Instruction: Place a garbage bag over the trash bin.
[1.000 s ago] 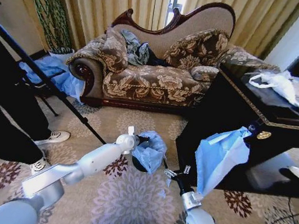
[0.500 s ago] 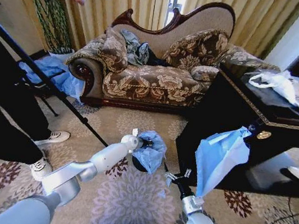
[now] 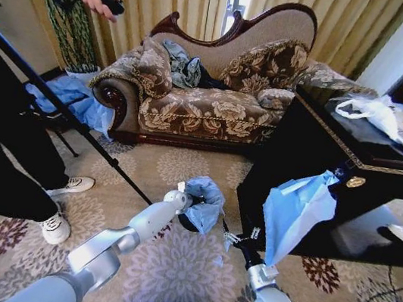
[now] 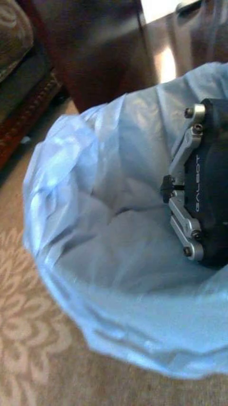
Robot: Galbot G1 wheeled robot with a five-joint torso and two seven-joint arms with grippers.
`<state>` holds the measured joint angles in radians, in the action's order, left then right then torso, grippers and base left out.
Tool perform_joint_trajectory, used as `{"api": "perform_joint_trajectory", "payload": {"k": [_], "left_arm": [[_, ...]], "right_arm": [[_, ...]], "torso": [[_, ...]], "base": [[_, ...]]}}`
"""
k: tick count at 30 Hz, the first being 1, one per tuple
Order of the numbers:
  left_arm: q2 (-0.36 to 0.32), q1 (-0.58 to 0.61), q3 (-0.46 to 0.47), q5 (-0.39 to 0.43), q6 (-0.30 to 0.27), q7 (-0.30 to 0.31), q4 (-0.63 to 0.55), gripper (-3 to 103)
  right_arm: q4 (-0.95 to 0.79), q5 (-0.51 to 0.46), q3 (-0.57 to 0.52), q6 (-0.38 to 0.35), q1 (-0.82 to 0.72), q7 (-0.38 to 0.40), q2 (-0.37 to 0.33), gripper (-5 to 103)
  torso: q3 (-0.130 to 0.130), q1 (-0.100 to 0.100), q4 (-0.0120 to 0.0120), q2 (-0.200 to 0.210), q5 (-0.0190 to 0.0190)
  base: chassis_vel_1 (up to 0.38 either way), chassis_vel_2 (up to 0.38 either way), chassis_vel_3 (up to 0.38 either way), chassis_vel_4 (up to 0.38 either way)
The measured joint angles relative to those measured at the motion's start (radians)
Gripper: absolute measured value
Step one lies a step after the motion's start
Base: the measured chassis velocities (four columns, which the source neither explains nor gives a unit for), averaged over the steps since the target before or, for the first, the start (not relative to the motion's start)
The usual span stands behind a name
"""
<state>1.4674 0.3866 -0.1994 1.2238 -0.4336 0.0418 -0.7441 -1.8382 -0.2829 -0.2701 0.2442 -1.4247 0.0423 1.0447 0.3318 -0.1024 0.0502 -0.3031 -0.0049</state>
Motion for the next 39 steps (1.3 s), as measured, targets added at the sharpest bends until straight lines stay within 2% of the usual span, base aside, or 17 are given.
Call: {"api": "perform_joint_trajectory", "payload": {"k": [6,14,21,33,34,36,39], "left_arm": [[0.032,-0.052,0.069,0.004,-0.011,0.017,0.06,0],[0.057,-0.071,0.101,-0.004,-0.031,0.019,0.116,0],[0.095,-0.076,0.135,-0.089,-0.017,-0.029,0.195,0],[0.136,-0.092,0.163,-0.143,-0.012,-0.049,0.262,0],[0.137,-0.096,0.164,-0.146,-0.011,-0.051,0.27,4],[0.137,-0.099,0.165,-0.149,-0.01,-0.054,0.273,4],[0.137,-0.102,0.165,-0.165,-0.008,-0.056,0.278,20]], "right_arm": [[0.001,-0.003,0.003,-0.001,-0.008,0.003,-0.001,100],[0.001,-0.001,0.006,-0.001,-0.02,0.006,0.001,100],[0.005,0.001,0.01,0.0,-0.021,0.007,0.011,100],[0.016,0.005,0.016,0.008,-0.022,0.007,0.019,100],[0.016,0.006,0.017,0.009,-0.023,0.007,0.02,100],[0.016,0.007,0.018,0.009,-0.025,0.007,0.022,100],[0.017,0.008,0.019,0.012,-0.027,0.006,0.027,100]], "torso": [[0.0,0.0,0.0002,0.0,0.0],[0.0,0.0,0.0002,0.0,0.0],[0.0,0.0,0.0002,0.0,0.0],[0.0,0.0,0.0003,0.0,0.0],[0.0,0.0,0.0002,0.0,0.0],[0.0,0.0,0.0002,0.0,0.0],[0.0,0.0,0.0002,0.0,0.0]], "base": [[0.0,0.0,0.0,0.0],[0.0,0.0,0.0,0.0],[0.0,0.0,0.0,0.0],[0.0,0.0,0.0,0.0],[0.0,0.0,0.0,0.0],[0.0,0.0,0.0,0.0],[0.0,0.0,0.0,0.0]]}}
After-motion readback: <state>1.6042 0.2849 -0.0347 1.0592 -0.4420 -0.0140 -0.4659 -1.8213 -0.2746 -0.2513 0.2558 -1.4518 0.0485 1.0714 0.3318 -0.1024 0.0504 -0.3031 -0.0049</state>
